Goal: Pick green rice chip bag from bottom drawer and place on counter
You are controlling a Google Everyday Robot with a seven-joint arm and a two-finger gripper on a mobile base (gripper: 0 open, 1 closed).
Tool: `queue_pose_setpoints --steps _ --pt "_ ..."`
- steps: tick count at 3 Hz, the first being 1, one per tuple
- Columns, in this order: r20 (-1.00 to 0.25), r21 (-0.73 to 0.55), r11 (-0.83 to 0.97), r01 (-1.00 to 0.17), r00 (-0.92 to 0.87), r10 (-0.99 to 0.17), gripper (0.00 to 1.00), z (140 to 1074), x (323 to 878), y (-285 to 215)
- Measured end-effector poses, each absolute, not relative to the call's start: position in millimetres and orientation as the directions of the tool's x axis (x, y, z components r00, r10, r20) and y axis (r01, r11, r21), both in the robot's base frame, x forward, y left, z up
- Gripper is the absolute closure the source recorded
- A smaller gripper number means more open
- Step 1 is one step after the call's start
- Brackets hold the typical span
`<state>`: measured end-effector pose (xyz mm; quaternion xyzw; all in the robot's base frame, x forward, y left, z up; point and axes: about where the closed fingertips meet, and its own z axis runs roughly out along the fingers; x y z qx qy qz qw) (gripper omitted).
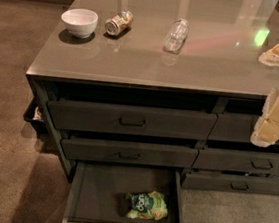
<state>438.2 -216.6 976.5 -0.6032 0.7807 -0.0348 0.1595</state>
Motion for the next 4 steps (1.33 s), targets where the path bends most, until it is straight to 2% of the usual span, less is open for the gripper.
queue_pose_setpoints --steps 2,3,4 --pt "-0.231 -0.258 0.28 -0.925 -0.222 -0.947 0.0 953.6 439.0 -224.3" --pt "-0.305 -0.239 0.29 -0.927 -0.212 -0.929 0.0 897.7 427.4 -216.7" --pt "-0.39 -0.192 0.3 -0.934 -0.208 -0.897 0.0 832.3 413.4 -180.5"
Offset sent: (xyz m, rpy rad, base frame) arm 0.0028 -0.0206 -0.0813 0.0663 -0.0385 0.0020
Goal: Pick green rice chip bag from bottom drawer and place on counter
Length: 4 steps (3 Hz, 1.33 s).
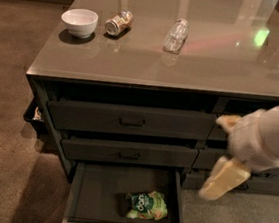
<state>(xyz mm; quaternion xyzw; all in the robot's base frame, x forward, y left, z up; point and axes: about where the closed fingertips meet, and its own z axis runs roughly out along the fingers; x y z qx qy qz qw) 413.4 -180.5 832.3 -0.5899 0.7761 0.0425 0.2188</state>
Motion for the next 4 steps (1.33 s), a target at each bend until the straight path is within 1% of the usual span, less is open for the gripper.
queue_pose_setpoints --steps 1,2,3,4 --pt "-0.455 -0.1 0.264 -0.959 -0.192 -0.87 0.0 741.3 399.8 -129.6" --pt "-0.519 -0.045 0.201 -0.978 -0.149 -0.841 0.0 650.7 406.3 -87.2" --pt "-0.56 -0.043 0.244 -0.969 -0.179 -0.809 0.0 627.1 421.8 -83.4" --pt "-0.56 -0.043 0.244 -0.969 -0.179 -0.809 0.0 627.1 421.7 -83.4"
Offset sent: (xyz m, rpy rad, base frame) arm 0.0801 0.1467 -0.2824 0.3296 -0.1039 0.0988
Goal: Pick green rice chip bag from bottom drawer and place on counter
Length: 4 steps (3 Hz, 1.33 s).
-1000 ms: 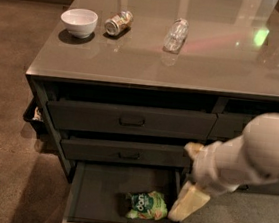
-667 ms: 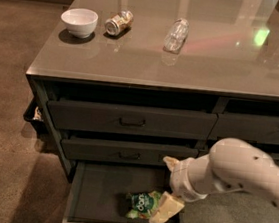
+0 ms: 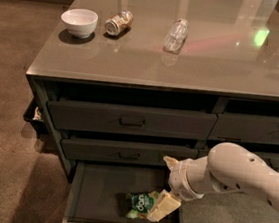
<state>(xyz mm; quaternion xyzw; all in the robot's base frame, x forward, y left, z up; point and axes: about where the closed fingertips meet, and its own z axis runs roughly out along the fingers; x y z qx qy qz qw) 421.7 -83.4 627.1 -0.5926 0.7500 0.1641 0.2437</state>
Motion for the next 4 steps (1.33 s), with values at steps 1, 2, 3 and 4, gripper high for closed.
queue_pose_setpoints --steps 1,2,3,4 --pt "-0.542 -0.039 0.243 -0.969 -0.184 -0.82 0.0 620.5 426.8 -83.9" --pt "-0.543 -0.076 0.219 -0.973 -0.144 -0.827 0.0 590.6 454.0 -92.6" --pt "-0.548 -0.105 0.178 -0.978 -0.092 -0.831 0.0 528.7 486.8 -103.5" --pt "-0.571 -0.118 0.148 -0.982 -0.055 -0.819 0.0 463.4 511.7 -117.6"
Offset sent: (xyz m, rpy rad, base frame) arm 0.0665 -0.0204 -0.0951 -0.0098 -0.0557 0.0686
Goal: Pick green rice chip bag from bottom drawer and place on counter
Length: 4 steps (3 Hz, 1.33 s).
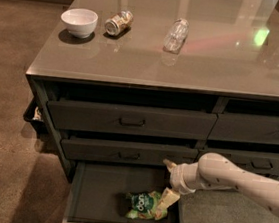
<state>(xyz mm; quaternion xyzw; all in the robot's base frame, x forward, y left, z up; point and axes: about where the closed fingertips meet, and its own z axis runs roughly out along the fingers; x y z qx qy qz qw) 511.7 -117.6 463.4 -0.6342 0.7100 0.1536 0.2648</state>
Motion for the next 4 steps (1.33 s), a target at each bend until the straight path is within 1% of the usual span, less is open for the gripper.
queue_pose_setpoints --steps 1,2,4 --pt "-0.61 -0.126 0.126 -0.984 -0.023 -0.792 0.0 399.3 526.1 -119.8" --pt "-0.657 -0.149 0.102 -0.984 0.022 -0.753 0.0 345.3 540.9 -106.6" --pt "-0.716 -0.137 0.14 -0.981 0.0 -0.698 0.0 265.9 564.2 -89.1"
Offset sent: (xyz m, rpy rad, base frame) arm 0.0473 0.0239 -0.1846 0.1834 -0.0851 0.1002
